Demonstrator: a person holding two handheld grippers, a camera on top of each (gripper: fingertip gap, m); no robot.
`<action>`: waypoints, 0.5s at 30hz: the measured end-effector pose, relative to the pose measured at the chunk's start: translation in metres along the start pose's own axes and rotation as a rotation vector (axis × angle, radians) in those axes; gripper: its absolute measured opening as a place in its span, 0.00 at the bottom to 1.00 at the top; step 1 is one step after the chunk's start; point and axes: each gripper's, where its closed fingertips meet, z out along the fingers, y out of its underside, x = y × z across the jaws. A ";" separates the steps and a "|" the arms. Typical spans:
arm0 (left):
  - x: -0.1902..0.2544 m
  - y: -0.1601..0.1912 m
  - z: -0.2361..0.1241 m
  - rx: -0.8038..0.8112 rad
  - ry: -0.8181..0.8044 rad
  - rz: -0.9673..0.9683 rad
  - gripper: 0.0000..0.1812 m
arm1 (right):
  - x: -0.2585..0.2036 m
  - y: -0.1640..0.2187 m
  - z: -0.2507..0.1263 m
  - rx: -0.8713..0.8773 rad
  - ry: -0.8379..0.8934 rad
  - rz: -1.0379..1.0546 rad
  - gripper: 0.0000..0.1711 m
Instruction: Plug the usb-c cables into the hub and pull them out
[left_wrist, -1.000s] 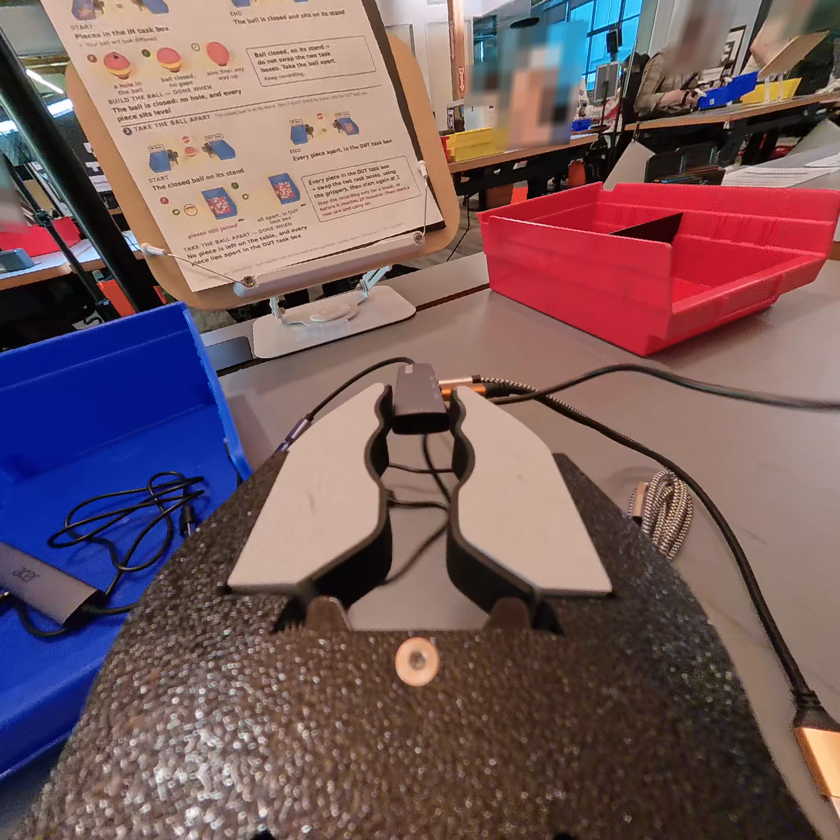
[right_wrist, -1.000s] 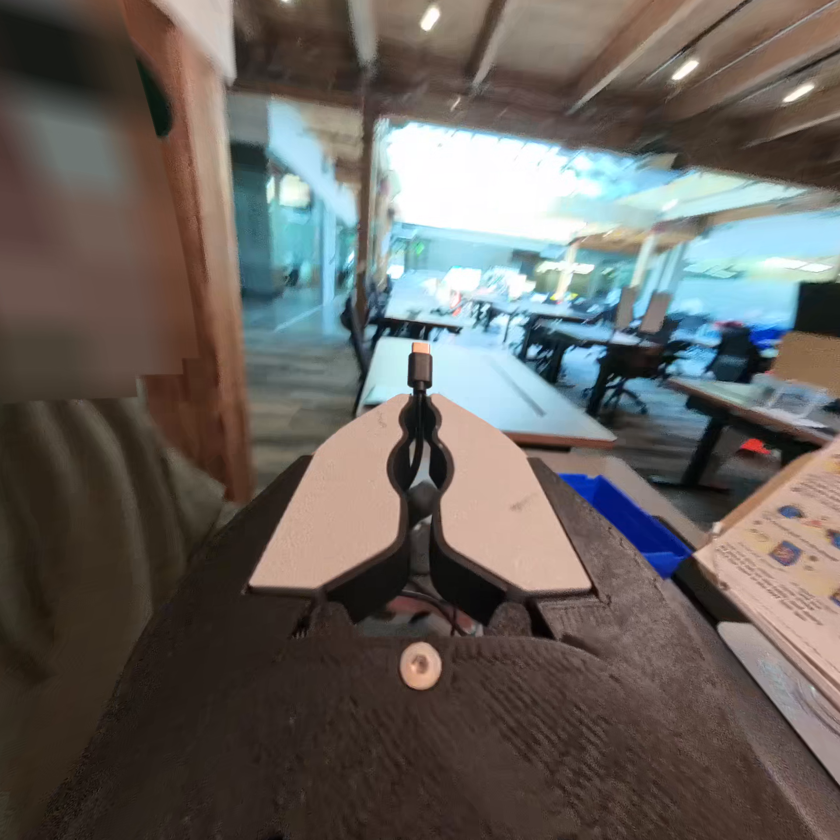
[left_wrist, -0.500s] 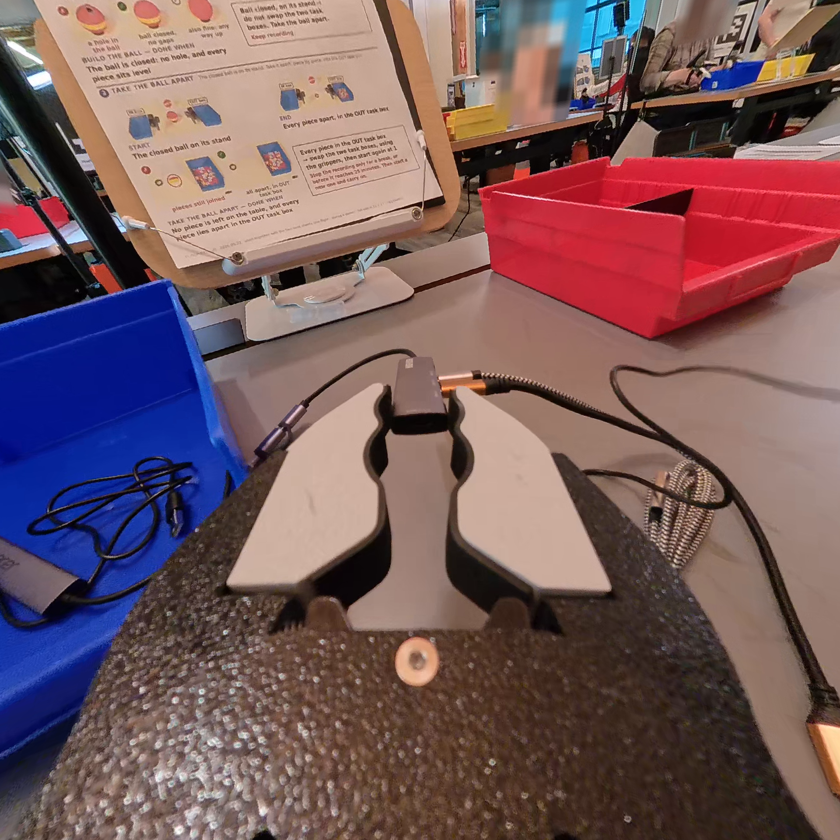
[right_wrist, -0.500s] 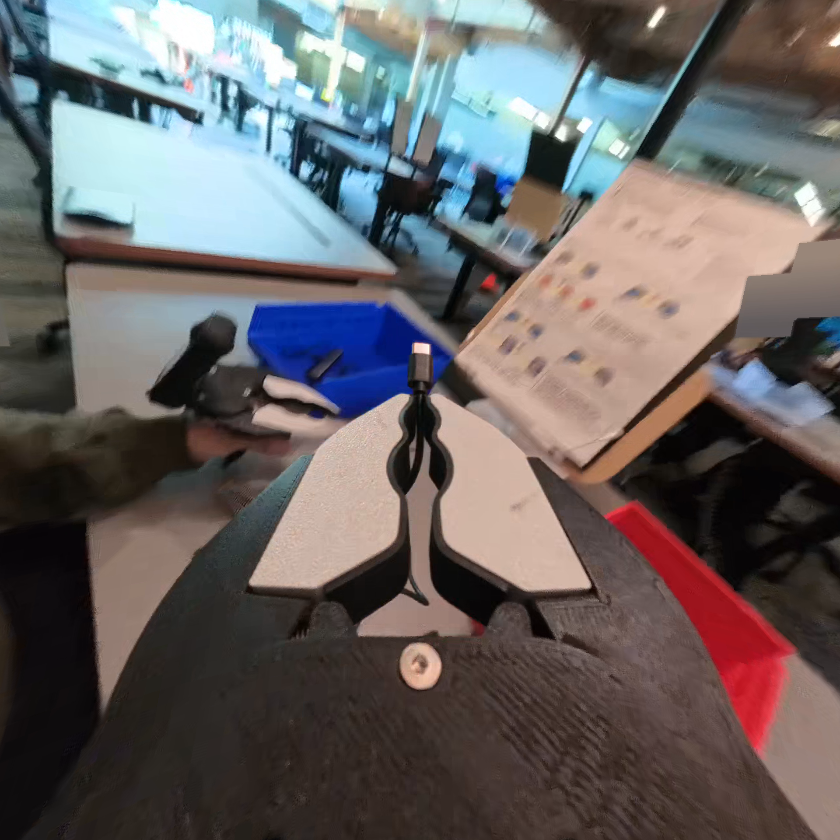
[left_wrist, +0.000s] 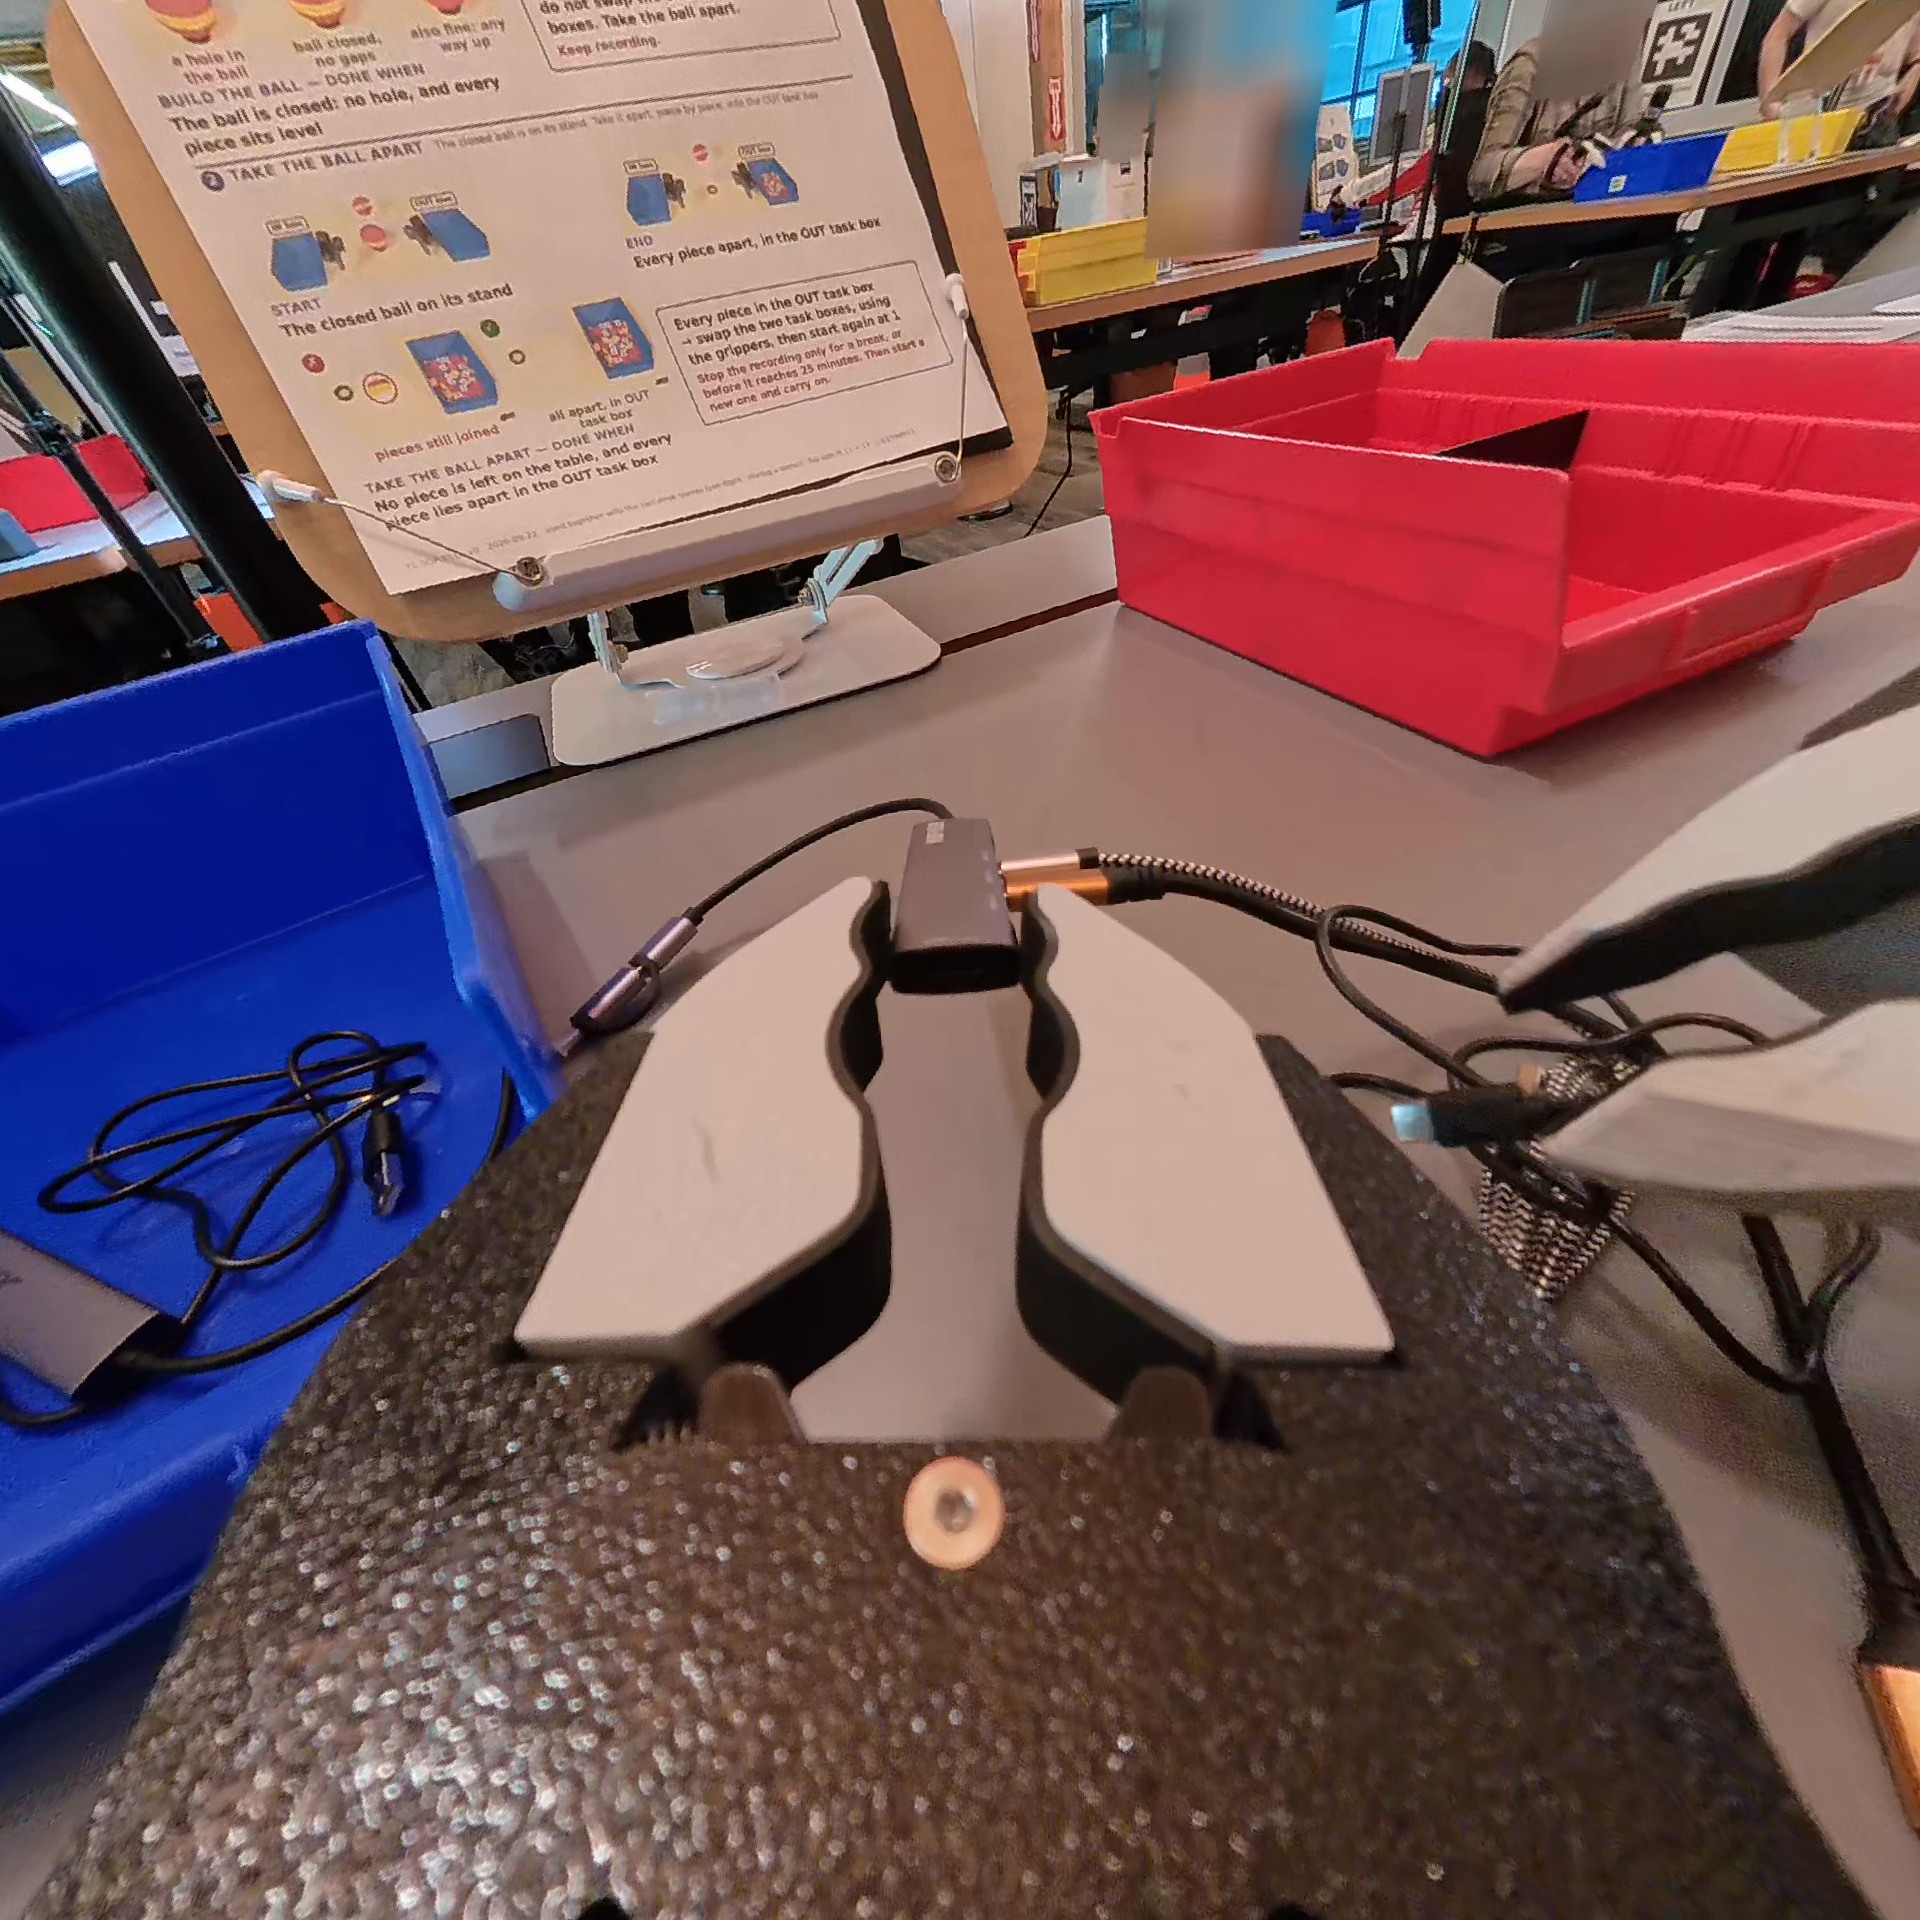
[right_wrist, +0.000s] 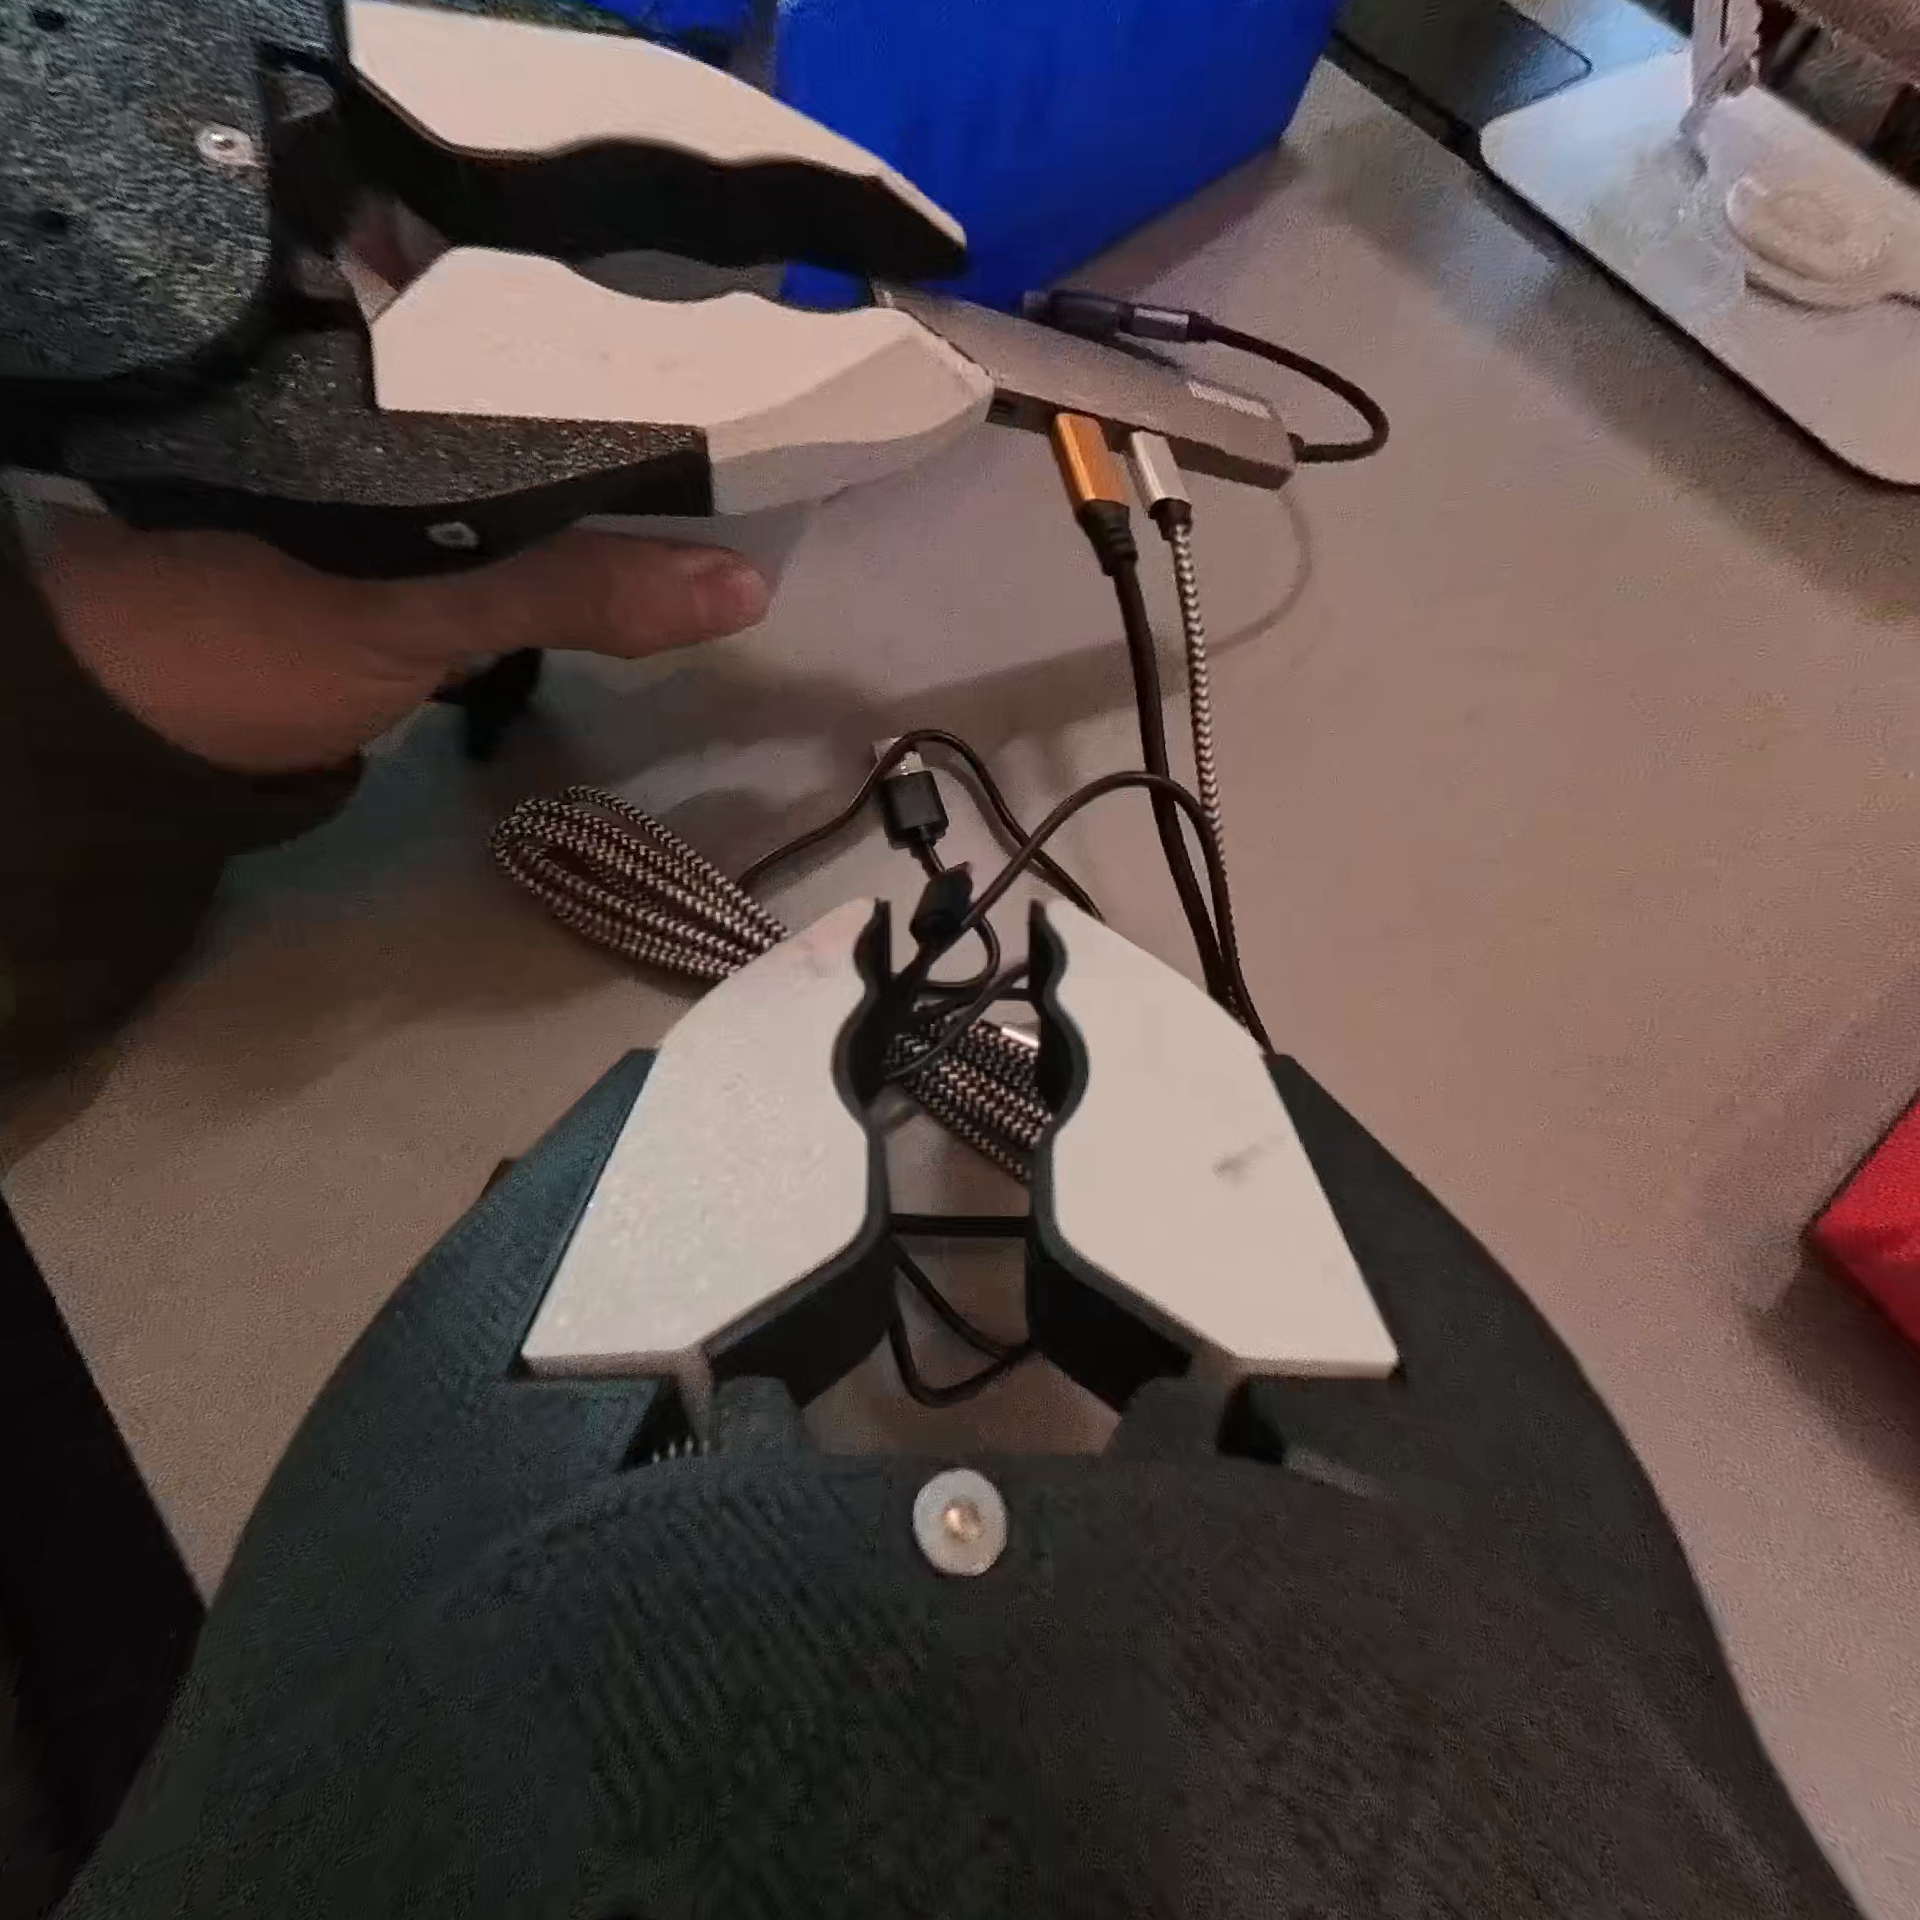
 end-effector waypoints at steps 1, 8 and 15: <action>0.000 0.000 0.000 0.000 0.000 0.001 0.13 | 0.002 0.001 0.004 -0.007 0.030 0.020 0.20; 0.000 0.000 0.000 0.001 0.004 -0.004 0.13 | 0.005 0.022 0.019 -0.134 0.134 0.004 0.22; 0.000 0.001 0.000 -0.001 0.006 -0.003 0.13 | 0.005 0.032 0.015 -0.202 0.148 0.009 0.18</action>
